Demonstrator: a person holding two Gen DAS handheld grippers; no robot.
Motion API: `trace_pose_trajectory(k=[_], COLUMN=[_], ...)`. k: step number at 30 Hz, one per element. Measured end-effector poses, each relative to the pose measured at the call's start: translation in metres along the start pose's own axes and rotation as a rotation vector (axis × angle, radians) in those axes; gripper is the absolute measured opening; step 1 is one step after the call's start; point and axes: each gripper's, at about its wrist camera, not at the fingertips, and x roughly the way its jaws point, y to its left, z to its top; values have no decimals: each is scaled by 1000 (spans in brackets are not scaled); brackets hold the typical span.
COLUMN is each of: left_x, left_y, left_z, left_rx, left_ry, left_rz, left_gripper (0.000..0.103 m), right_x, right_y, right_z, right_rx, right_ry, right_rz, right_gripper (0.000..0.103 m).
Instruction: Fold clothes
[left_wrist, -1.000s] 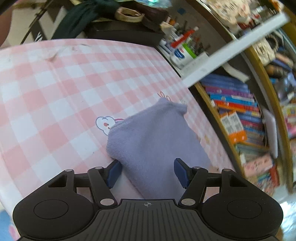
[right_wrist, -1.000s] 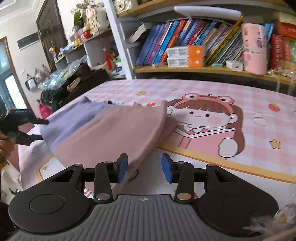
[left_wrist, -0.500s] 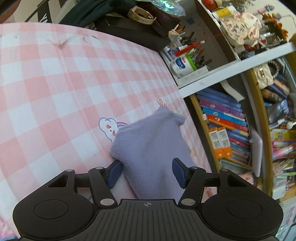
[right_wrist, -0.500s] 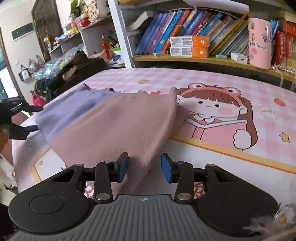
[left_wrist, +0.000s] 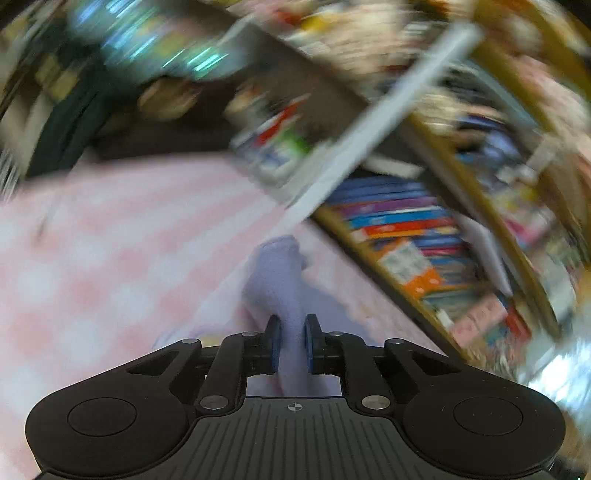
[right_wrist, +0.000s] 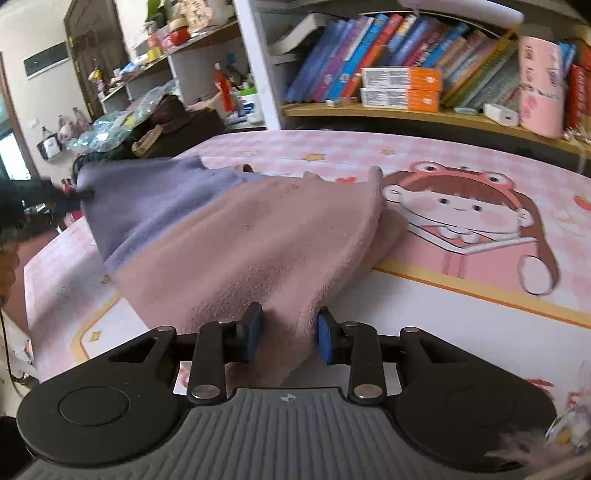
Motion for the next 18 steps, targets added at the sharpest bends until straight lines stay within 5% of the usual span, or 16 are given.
trace_pose_trajectory(k=[6,12,18], left_x=[15,31,46], left_y=[21,43,41], left_z=[0,-1,1], left_rx=[-105,-221,-222], left_ry=[28,60,24], left_rz=[28,58,92], left_gripper=[22,53,48], right_x=[7,8,11], right_y=[6,6,8], right_z=[1,3,4], right_rx=[4,-2,-5], right_ry=[-18,-10,-6], right_rz=[-4,0,7], right_gripper=[30,30,31])
